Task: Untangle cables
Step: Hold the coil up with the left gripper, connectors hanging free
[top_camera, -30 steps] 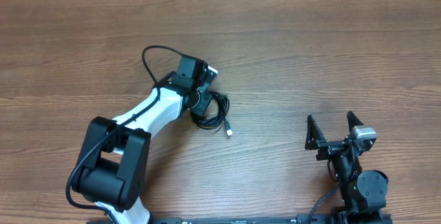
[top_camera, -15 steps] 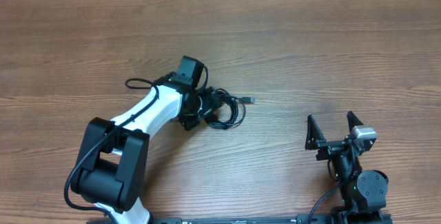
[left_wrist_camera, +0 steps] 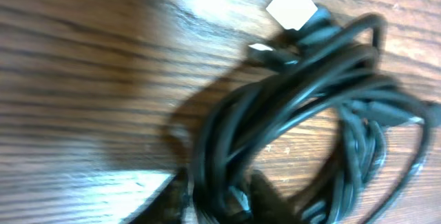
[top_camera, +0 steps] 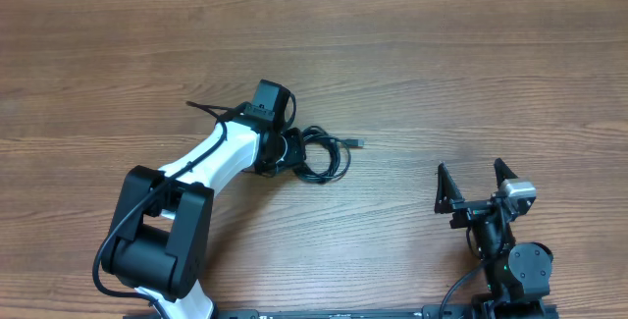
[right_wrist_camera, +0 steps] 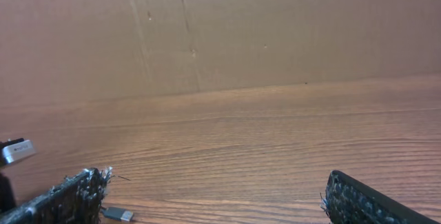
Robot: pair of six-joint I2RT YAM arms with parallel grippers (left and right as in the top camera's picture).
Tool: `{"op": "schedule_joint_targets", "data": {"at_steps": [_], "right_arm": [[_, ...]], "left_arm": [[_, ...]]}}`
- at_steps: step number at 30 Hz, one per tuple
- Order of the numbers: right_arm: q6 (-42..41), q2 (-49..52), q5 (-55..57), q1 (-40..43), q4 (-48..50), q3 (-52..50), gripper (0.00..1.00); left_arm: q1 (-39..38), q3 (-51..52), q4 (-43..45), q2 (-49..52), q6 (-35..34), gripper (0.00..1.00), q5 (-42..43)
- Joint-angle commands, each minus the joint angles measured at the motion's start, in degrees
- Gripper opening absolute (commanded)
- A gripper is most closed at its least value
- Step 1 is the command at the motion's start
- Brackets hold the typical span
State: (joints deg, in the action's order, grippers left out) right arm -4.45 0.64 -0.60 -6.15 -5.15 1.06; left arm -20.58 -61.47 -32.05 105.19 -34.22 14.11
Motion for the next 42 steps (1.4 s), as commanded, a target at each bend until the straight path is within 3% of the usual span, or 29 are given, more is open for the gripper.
{"op": "schedule_joint_targets", "data": {"at_steps": [1, 12, 18, 27, 38, 42], "right_arm": [[0.22, -0.37, 0.55, -0.17, 0.31, -0.59, 1.0], [0.22, -0.37, 0.55, -0.17, 0.31, -0.59, 1.0], [0.22, -0.37, 0.55, -0.17, 0.31, -0.59, 1.0], [0.22, -0.37, 0.55, -0.17, 0.31, -0.59, 1.0], [0.22, -0.37, 0.55, -0.17, 0.31, -0.59, 1.0], [0.22, -0.37, 0.55, -0.17, 0.31, -0.59, 1.0]], "left_arm": [[0.31, 0.0, 0.11, 0.81, 2.62, 0.04, -4.87], [0.28, -12.44, -16.17, -8.76, 3.17, 0.04, -5.75], [-0.13, -12.63, -20.04, -16.39, 3.19, 0.04, -5.77], [-0.42, -12.61, -31.04, -20.09, 1.79, 0.04, -5.7], [-6.73, -12.61, -32.44, -20.09, -2.64, 0.04, -5.77], [-9.44, -12.61, -32.98, -20.09, -4.66, 0.04, -9.99]]}}
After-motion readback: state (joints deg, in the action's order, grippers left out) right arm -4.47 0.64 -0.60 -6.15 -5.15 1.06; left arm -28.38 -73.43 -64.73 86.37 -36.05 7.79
